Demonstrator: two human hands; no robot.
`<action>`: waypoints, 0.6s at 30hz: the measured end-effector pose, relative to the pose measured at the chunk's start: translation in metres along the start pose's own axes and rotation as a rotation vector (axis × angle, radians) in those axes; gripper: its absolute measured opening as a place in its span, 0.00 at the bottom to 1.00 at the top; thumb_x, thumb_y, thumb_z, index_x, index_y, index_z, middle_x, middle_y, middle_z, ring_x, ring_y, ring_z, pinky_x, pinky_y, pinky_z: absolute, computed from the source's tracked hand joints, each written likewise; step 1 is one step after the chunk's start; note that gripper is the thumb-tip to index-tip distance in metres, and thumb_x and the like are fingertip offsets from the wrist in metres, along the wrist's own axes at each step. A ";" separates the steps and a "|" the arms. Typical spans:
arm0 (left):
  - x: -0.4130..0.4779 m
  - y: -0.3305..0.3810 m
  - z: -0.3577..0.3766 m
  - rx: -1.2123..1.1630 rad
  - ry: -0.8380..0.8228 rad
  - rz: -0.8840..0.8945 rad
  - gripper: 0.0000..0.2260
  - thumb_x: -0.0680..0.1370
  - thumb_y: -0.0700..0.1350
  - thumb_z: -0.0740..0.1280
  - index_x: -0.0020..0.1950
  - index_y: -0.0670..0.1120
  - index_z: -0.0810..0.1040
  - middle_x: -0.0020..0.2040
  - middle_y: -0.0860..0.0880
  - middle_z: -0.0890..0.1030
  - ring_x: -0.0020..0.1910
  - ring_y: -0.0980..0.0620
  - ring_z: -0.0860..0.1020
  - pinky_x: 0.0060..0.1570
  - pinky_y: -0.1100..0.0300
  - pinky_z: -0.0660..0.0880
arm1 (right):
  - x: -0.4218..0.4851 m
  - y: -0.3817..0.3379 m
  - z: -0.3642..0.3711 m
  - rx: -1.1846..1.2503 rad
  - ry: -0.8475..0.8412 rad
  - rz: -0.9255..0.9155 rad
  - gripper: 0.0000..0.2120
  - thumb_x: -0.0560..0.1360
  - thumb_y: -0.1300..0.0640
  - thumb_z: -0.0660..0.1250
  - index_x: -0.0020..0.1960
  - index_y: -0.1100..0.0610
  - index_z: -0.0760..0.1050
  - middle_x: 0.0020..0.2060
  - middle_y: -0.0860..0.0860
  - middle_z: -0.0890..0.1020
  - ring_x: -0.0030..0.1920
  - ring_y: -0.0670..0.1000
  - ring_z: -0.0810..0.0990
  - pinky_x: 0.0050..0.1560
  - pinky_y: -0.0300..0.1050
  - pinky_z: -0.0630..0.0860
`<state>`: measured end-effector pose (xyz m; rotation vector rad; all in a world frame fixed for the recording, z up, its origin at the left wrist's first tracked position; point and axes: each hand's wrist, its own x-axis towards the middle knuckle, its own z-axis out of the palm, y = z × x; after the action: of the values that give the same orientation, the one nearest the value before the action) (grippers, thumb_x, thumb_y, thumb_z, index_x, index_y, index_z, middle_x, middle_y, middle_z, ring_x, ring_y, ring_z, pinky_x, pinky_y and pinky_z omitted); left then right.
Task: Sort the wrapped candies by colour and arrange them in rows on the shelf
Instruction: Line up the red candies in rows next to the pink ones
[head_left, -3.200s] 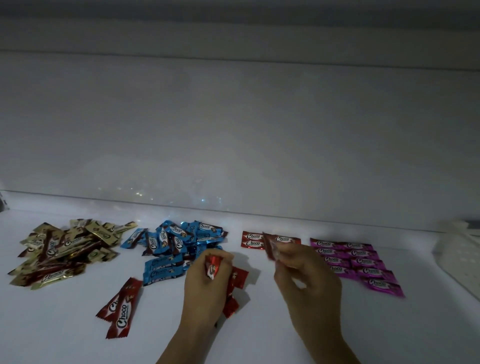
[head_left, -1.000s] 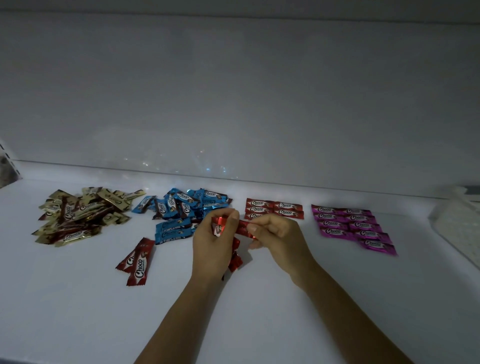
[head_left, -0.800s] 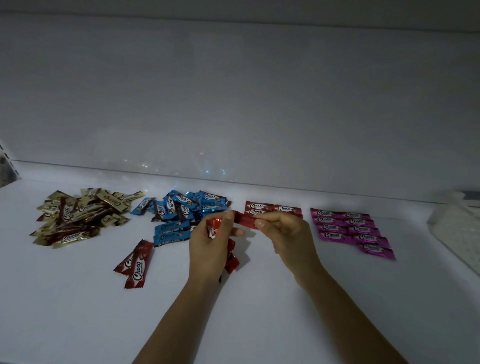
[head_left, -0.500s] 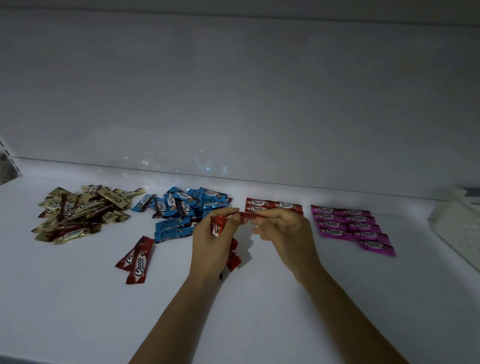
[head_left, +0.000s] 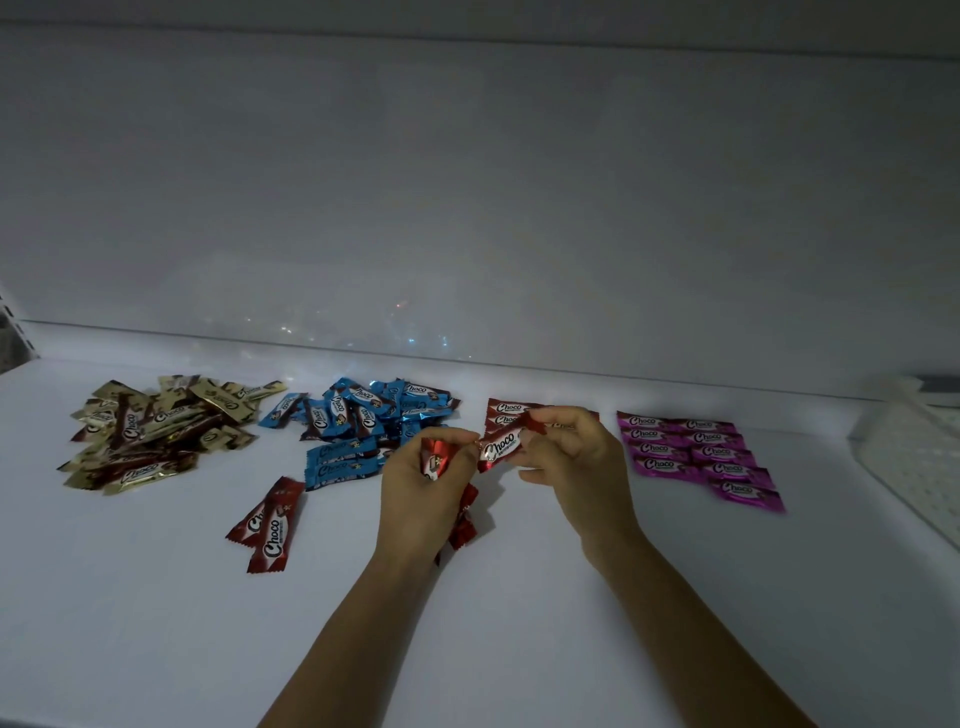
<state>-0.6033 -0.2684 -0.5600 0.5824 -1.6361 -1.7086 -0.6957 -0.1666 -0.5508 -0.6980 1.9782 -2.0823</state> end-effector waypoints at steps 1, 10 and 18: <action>0.000 0.000 0.000 0.012 -0.005 0.009 0.06 0.77 0.35 0.67 0.44 0.45 0.79 0.33 0.59 0.82 0.28 0.62 0.76 0.28 0.69 0.73 | 0.001 0.000 -0.001 -0.004 -0.005 0.002 0.08 0.73 0.65 0.69 0.48 0.53 0.76 0.37 0.46 0.85 0.38 0.47 0.84 0.34 0.38 0.79; 0.001 -0.005 0.002 0.118 0.016 0.072 0.04 0.78 0.40 0.67 0.49 0.48 0.79 0.41 0.55 0.81 0.38 0.70 0.77 0.33 0.76 0.71 | 0.025 0.017 -0.039 -0.281 0.205 -0.041 0.14 0.71 0.70 0.68 0.38 0.51 0.79 0.30 0.47 0.82 0.30 0.43 0.80 0.35 0.39 0.76; 0.003 -0.011 0.000 0.172 0.004 0.065 0.04 0.78 0.44 0.67 0.46 0.53 0.78 0.38 0.54 0.82 0.38 0.63 0.79 0.35 0.72 0.74 | 0.046 0.037 -0.045 -0.444 0.261 0.003 0.07 0.71 0.68 0.68 0.43 0.57 0.79 0.36 0.57 0.83 0.35 0.51 0.83 0.39 0.45 0.79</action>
<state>-0.6074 -0.2710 -0.5706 0.6068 -1.7916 -1.5296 -0.7632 -0.1510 -0.5779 -0.5063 2.6261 -1.8208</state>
